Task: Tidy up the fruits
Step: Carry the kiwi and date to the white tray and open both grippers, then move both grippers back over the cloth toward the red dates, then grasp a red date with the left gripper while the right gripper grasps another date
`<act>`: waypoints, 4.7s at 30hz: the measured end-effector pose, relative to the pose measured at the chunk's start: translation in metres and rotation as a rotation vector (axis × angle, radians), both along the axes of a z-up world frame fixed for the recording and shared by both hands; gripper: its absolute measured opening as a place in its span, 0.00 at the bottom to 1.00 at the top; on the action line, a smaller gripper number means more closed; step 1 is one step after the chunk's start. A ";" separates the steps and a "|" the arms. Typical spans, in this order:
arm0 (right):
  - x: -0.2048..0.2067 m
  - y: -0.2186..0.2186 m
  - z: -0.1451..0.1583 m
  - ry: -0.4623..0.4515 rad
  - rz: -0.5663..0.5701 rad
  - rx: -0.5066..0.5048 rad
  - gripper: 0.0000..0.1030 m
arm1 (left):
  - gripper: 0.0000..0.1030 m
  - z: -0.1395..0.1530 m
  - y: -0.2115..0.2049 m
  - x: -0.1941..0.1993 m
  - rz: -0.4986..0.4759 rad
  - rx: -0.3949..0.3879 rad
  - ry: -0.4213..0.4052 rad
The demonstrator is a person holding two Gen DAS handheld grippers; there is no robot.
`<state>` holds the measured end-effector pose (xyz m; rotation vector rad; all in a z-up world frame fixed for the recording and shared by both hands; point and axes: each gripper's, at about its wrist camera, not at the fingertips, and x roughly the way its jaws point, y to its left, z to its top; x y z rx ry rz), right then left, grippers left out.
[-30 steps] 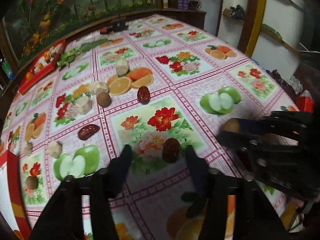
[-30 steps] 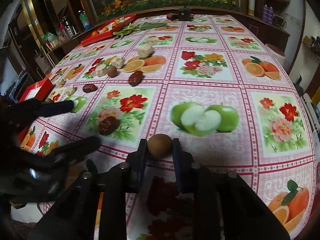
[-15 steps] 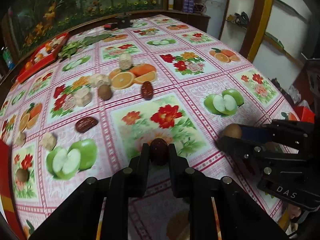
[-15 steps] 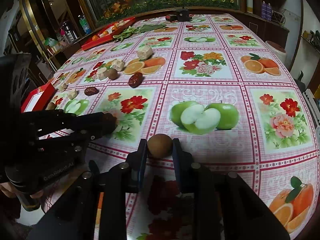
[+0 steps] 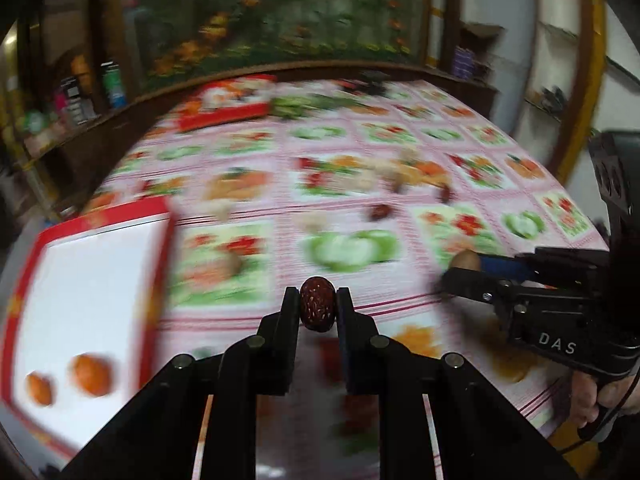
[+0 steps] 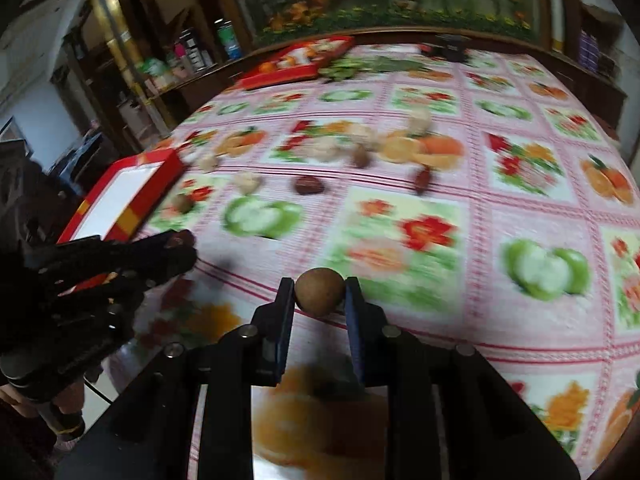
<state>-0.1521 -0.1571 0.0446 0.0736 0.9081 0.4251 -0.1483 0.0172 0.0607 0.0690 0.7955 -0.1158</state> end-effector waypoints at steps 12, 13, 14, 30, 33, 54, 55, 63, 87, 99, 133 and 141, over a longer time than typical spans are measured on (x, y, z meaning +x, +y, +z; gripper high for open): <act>0.024 0.146 0.107 -0.183 0.297 0.045 0.26 | 0.16 0.198 0.158 -0.040 0.340 0.211 -0.406; 0.025 0.151 0.122 -0.205 0.305 0.064 0.26 | 0.16 0.221 0.161 -0.049 0.353 0.249 -0.459; 0.025 0.158 0.148 -0.244 0.318 0.095 0.26 | 0.16 0.238 0.163 -0.056 0.361 0.280 -0.498; 0.052 0.296 0.065 0.047 0.489 0.065 0.26 | 0.16 0.047 0.224 -0.011 0.390 0.132 -0.016; 0.060 0.311 0.023 0.130 0.467 0.037 0.26 | 0.16 0.009 0.220 -0.001 0.401 0.080 0.054; 0.060 0.177 0.027 0.098 0.259 0.182 0.63 | 0.73 0.015 0.108 0.000 0.257 0.047 -0.011; 0.060 0.158 0.027 0.083 0.226 0.177 0.63 | 0.77 0.015 0.094 0.002 0.223 0.042 -0.015; 0.050 -0.003 0.010 0.044 -0.101 0.100 0.65 | 0.77 -0.012 0.021 0.022 0.077 -0.013 0.076; 0.118 -0.047 -0.019 0.122 -0.193 -0.086 0.51 | 0.64 -0.023 -0.079 0.113 -0.243 0.060 0.098; 0.117 -0.047 -0.018 0.109 -0.194 -0.108 0.41 | 0.45 -0.043 -0.084 0.127 -0.295 0.058 0.151; 0.076 -0.039 -0.004 0.000 -0.247 -0.174 0.20 | 0.17 -0.020 -0.048 0.067 -0.140 -0.093 0.059; 0.049 -0.013 0.011 -0.045 -0.190 -0.122 0.20 | 0.16 -0.016 -0.013 0.045 -0.063 -0.106 0.037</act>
